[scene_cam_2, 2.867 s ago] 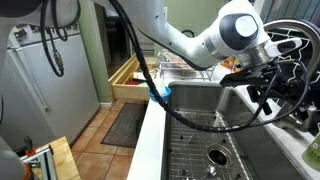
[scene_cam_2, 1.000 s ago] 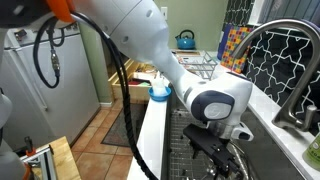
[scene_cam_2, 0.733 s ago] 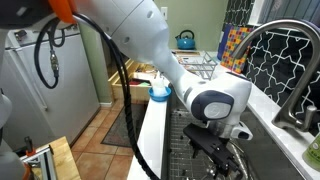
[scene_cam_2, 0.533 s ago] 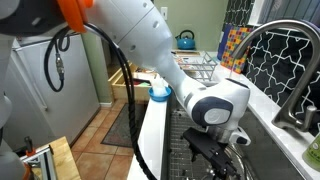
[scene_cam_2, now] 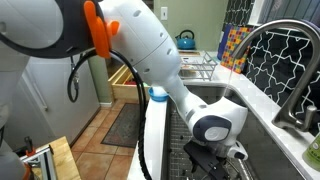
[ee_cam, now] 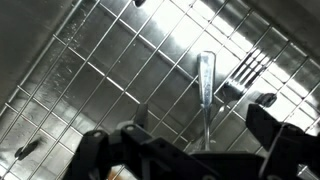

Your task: Turn on the faucet then rinse the spoon under it

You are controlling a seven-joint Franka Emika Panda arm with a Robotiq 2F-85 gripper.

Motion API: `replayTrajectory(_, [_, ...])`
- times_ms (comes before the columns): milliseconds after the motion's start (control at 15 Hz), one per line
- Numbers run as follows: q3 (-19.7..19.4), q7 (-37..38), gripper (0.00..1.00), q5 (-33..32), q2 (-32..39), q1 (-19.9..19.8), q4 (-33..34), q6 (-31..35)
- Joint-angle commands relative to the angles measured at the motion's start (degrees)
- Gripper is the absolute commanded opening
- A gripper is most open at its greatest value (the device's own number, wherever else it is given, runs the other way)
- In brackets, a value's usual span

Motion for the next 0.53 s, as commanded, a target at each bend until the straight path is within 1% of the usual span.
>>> replayTrajectory(0, [0.92,1.58,0.97,1.52,2.93,-0.94,1.77,3.10])
replayTrajectory(67, [1.13,1.85,0.96,1.69,3.31,-0.97,1.98,3.60])
replayTrajectory(200, [1.37,2.46,0.90,1.75,3.90,-0.83,2.20,4.69])
replayTrajectory(267, [1.51,2.88,0.84,1.83,4.16,-0.79,2.37,5.07])
replayTrajectory(333, [1.53,3.31,0.80,1.80,4.33,-0.66,2.45,5.51])
replayTrajectory(400, [1.65,3.52,0.73,1.86,4.45,-0.62,2.51,5.68])
replayTrajectory(467, [1.64,4.01,0.72,1.80,4.50,-0.48,2.50,5.86])
